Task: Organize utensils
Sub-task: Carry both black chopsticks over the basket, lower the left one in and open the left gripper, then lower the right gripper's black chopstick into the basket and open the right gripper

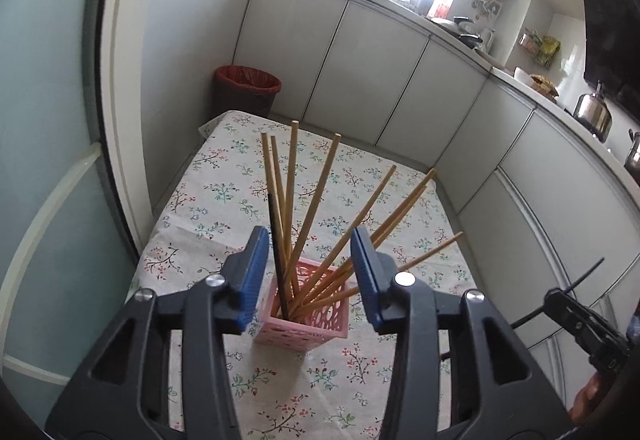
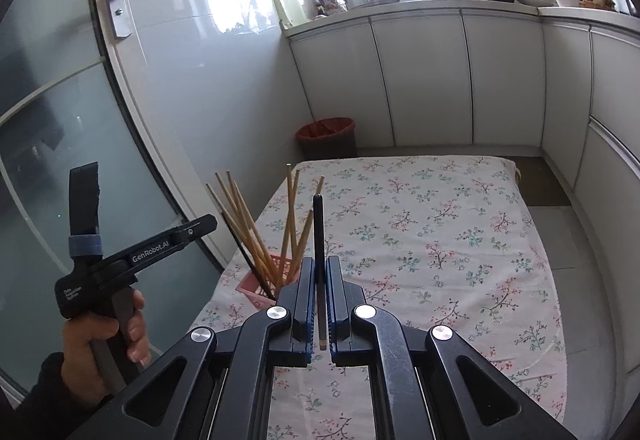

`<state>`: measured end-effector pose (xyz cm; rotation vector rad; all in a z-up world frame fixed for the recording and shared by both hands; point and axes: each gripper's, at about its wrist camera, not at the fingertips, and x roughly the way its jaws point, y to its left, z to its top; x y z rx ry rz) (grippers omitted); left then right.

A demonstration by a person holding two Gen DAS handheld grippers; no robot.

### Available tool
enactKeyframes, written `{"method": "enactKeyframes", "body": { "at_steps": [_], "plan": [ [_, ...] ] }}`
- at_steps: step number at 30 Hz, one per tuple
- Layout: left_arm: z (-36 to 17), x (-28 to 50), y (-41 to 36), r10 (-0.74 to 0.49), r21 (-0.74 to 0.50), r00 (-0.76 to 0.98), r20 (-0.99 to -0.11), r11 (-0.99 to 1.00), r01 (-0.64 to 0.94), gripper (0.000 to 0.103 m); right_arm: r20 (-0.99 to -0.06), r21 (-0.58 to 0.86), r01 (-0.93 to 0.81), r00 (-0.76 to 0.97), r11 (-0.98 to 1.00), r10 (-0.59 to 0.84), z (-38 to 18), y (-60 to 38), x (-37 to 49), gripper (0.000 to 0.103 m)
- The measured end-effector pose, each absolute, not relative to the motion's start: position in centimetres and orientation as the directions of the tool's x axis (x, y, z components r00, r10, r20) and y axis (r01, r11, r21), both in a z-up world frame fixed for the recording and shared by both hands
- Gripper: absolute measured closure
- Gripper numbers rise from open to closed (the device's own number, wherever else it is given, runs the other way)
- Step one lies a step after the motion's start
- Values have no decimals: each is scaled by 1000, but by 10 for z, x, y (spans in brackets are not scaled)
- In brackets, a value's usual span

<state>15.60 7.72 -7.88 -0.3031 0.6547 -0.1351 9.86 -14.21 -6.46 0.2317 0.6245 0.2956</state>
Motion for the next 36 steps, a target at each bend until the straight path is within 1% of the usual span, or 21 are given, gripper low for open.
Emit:
{"method": "enactKeyframes", "body": {
  "at_steps": [4, 6, 9, 10, 15, 26, 36],
  "plan": [
    [-78, 147, 89, -204, -333, 774, -600, 943, -8, 48, -519, 317, -218, 775, 923, 361, -59, -131, 102, 98],
    [-81, 144, 94, -200, -333, 758, -621, 943, -25, 46, -510, 325, -223, 777, 919, 369, -57, -125, 106, 98],
    [-89, 146, 99, -180, -292, 723, -668, 956, -32, 34, -504, 323, -225, 782, 919, 368, -57, -115, 112, 98],
    [-92, 146, 99, -165, -271, 710, -685, 962, -37, 34, -504, 325, -222, 782, 919, 367, -58, -112, 115, 98],
    [-107, 148, 108, -137, -236, 663, -736, 970, -61, 33, -504, 339, -212, 782, 917, 367, -62, -101, 128, 98],
    [-116, 148, 112, -142, -239, 633, -761, 968, -71, 33, -469, 351, -219, 800, 910, 374, -63, -81, 148, 98],
    [-125, 148, 106, -119, -194, 609, -785, 979, -59, 33, -524, 313, -218, 772, 924, 360, -89, -61, 172, 97]
  ]
}}
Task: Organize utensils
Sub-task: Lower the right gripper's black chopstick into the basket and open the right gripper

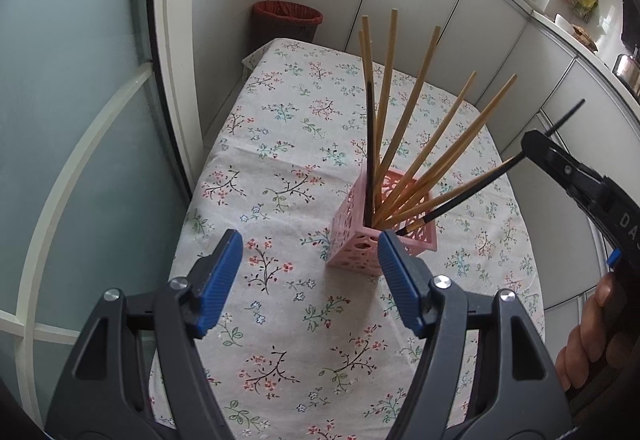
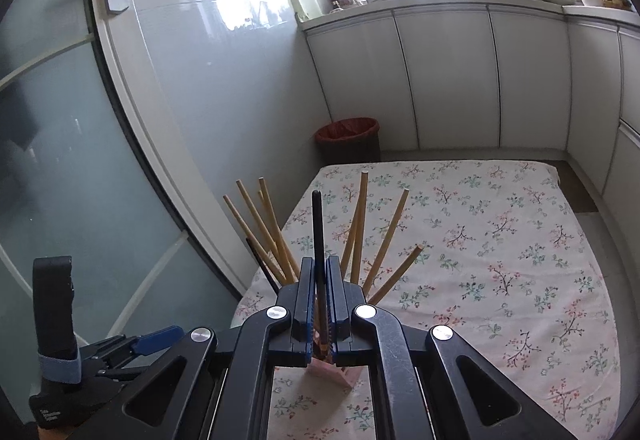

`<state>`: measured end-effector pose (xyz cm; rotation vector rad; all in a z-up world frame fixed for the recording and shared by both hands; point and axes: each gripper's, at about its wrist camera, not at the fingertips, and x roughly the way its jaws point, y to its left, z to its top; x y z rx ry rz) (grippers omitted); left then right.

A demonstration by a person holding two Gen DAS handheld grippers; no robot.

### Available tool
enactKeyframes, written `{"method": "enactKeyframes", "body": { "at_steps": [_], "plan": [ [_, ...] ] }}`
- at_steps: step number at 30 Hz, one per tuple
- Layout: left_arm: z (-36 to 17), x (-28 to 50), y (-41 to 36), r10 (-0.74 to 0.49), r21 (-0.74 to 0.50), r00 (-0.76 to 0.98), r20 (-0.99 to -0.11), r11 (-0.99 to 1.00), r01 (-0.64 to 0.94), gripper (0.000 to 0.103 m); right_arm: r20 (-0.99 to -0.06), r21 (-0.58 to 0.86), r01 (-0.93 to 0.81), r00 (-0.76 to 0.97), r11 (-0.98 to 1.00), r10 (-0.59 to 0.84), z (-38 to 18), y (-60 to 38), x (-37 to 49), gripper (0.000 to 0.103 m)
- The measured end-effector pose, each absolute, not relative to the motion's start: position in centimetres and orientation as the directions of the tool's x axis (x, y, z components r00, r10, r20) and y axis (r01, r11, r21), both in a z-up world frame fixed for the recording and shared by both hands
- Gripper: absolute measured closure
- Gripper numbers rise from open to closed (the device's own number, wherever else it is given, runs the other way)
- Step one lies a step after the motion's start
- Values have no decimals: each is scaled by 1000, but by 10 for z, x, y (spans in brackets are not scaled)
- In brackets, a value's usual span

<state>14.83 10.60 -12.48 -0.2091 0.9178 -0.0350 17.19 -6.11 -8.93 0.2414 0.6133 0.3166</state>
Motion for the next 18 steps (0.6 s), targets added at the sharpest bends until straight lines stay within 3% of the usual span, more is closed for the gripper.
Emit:
{"method": "enactKeyframes", "body": {
  "at_steps": [3, 5, 7, 18],
  "plan": [
    [-125, 148, 105, -112, -186, 606, -787, 981, -60, 33, -532, 320, -209, 768, 924, 358, -93, -62, 174, 94],
    [-125, 147, 106, -115, -191, 606, -787, 980, -62, 32, -523, 341, -210, 767, 916, 371, -92, -67, 172, 86],
    [-124, 147, 107, -113, -192, 609, -785, 979, -65, 25, -510, 356, -213, 771, 910, 380, -88, -72, 170, 77],
    [-111, 131, 97, -82, -180, 636, -768, 979, -92, 17, -501, 328, -161, 806, 931, 316, -61, -112, 128, 47]
  ]
}}
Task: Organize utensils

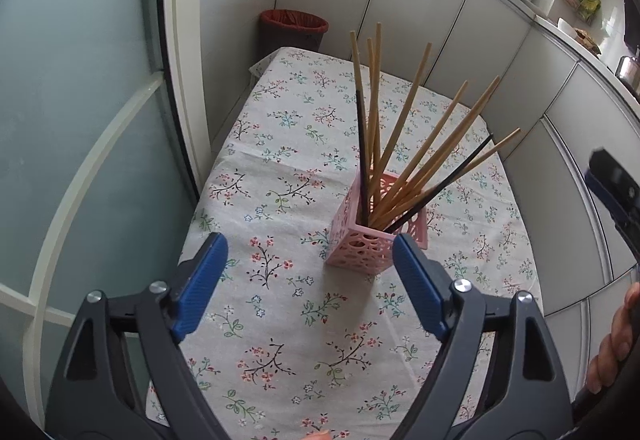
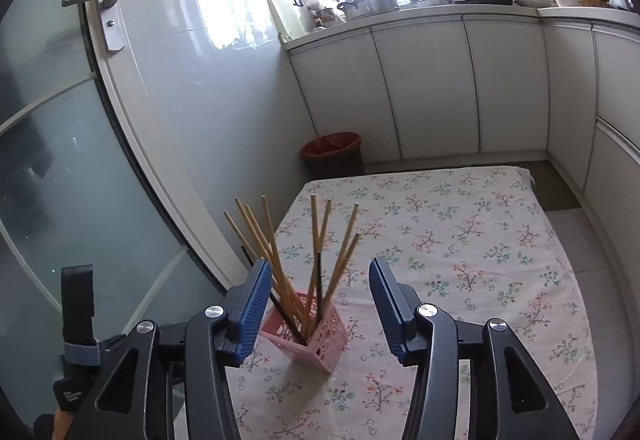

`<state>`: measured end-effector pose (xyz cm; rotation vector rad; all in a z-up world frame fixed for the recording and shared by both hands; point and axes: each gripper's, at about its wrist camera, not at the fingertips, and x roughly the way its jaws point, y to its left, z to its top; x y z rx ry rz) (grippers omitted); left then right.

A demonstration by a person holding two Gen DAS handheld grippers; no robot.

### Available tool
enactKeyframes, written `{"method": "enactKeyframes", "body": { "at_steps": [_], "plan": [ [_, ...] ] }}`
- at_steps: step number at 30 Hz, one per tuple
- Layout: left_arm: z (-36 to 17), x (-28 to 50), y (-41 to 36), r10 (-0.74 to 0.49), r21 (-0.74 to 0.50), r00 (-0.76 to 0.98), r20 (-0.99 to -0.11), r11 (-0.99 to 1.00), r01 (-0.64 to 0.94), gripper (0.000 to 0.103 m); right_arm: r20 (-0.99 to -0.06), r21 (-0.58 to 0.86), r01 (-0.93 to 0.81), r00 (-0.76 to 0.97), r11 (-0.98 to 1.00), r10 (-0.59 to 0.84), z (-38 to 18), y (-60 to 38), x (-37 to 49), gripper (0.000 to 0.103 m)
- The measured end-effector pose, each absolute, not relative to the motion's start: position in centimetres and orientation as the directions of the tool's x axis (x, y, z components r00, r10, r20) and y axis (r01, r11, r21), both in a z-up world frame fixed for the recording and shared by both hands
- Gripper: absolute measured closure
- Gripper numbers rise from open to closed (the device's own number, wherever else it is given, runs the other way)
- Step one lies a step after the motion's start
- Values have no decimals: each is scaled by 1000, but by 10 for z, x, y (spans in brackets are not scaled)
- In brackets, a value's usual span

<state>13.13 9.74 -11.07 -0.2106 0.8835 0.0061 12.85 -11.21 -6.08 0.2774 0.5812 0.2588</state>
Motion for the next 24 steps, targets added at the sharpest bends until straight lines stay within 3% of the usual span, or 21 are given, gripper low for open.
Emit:
{"method": "enactKeyframes", "body": {
  "at_steps": [6, 15, 24],
  "plan": [
    [-97, 115, 83, -55, -174, 650, -758, 977, -120, 3, -553, 290, -72, 802, 954, 228, -57, -144, 97, 26],
    [-69, 83, 50, -34, -129, 700, -714, 988, -83, 1, -635, 175, 115, 772, 978, 23, -55, -177, 63, 0],
    [-52, 58, 20, -22, -64, 772, -635, 998, -24, 1, -621, 114, 137, 783, 984, -37, -48, -185, 43, 0]
  ]
}}
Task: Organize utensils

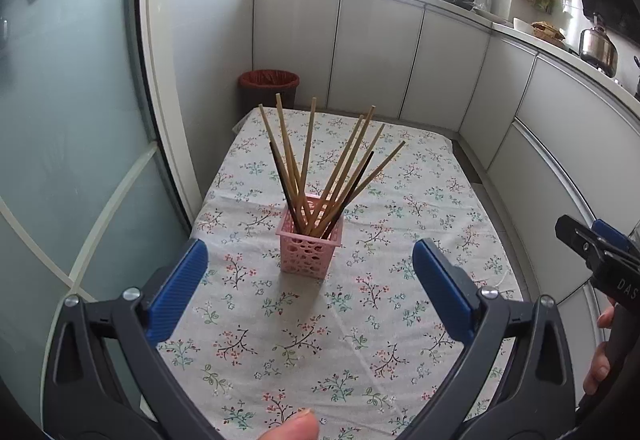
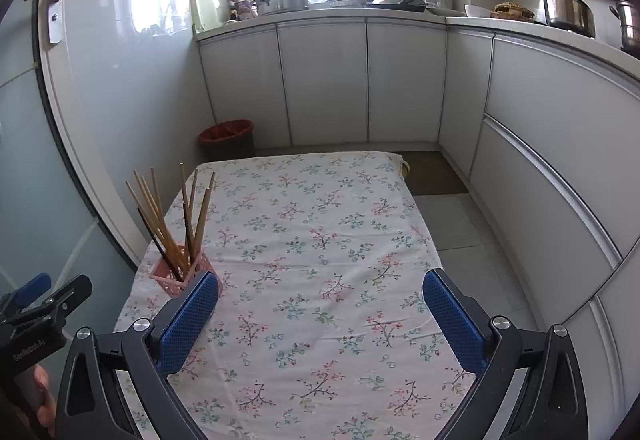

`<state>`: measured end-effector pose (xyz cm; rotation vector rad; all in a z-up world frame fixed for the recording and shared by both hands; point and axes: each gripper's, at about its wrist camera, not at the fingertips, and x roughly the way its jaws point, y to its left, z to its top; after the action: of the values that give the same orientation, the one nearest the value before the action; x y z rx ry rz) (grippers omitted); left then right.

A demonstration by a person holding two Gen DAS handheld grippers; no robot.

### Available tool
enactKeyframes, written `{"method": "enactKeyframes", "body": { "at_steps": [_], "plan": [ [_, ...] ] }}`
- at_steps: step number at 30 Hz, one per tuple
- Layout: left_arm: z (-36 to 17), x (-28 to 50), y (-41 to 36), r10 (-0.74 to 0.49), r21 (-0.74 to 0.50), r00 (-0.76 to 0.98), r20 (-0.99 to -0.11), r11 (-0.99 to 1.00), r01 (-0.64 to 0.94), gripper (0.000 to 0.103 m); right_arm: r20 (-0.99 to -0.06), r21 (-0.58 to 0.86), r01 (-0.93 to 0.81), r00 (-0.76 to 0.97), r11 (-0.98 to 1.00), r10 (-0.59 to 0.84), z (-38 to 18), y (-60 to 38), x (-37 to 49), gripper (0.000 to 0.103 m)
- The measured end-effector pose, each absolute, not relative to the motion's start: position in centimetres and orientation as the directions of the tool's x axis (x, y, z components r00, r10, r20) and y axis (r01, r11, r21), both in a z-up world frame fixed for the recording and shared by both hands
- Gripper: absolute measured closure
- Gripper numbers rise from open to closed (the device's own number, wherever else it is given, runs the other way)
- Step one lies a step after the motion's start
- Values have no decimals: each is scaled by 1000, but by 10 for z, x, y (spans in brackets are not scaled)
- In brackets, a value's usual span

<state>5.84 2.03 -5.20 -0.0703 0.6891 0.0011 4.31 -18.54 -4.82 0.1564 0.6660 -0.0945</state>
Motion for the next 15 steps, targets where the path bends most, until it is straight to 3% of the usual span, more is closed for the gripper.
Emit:
{"method": "enactKeyframes", "body": {
  "at_steps": [15],
  "plan": [
    [-54, 57, 12, -24, -54, 773, -634, 998, -13, 1, -626, 77, 138, 778, 987, -61, -54, -178, 49, 0]
  ]
}}
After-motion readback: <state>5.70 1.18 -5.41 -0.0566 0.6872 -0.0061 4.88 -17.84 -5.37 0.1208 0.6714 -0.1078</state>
